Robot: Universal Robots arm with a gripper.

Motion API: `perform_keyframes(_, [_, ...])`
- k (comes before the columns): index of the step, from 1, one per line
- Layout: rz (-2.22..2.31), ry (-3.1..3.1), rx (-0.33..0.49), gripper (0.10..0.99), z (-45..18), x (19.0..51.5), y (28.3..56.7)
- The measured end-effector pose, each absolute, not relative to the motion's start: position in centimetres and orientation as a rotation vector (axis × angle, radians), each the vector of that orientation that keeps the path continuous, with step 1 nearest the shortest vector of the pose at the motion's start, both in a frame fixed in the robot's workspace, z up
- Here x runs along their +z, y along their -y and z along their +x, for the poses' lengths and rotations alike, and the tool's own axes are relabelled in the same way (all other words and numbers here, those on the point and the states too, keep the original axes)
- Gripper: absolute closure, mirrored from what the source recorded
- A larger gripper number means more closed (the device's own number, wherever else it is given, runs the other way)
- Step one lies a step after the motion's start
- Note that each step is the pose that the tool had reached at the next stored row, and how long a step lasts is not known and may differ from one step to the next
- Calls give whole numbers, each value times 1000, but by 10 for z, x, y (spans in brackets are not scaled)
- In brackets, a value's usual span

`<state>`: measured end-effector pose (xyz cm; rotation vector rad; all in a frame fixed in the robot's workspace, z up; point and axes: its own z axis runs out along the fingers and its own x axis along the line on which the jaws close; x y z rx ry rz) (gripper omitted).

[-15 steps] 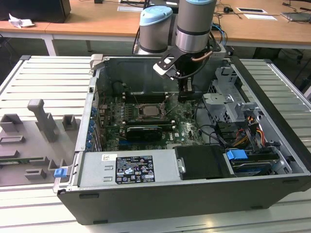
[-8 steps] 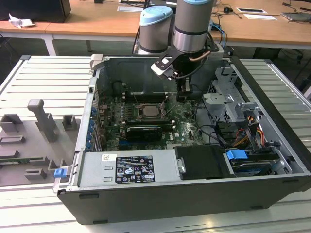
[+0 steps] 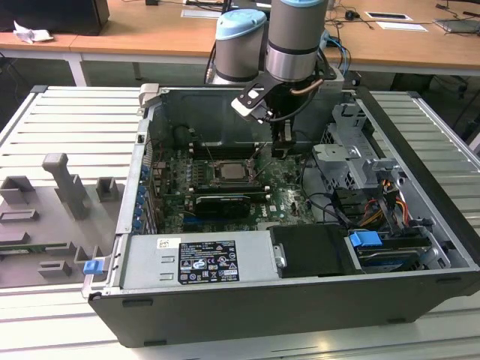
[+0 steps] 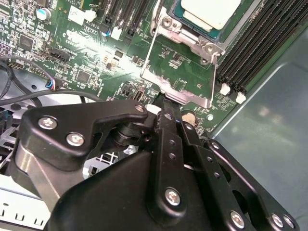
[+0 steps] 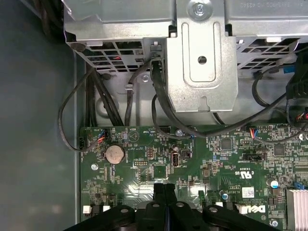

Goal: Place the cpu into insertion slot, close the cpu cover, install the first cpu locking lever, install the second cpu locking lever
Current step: 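Close the cpu cover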

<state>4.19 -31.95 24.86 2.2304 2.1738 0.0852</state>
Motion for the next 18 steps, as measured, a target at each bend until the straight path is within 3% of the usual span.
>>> perform_keyframes(18, [2231,-2174,86,980,18,248,320])
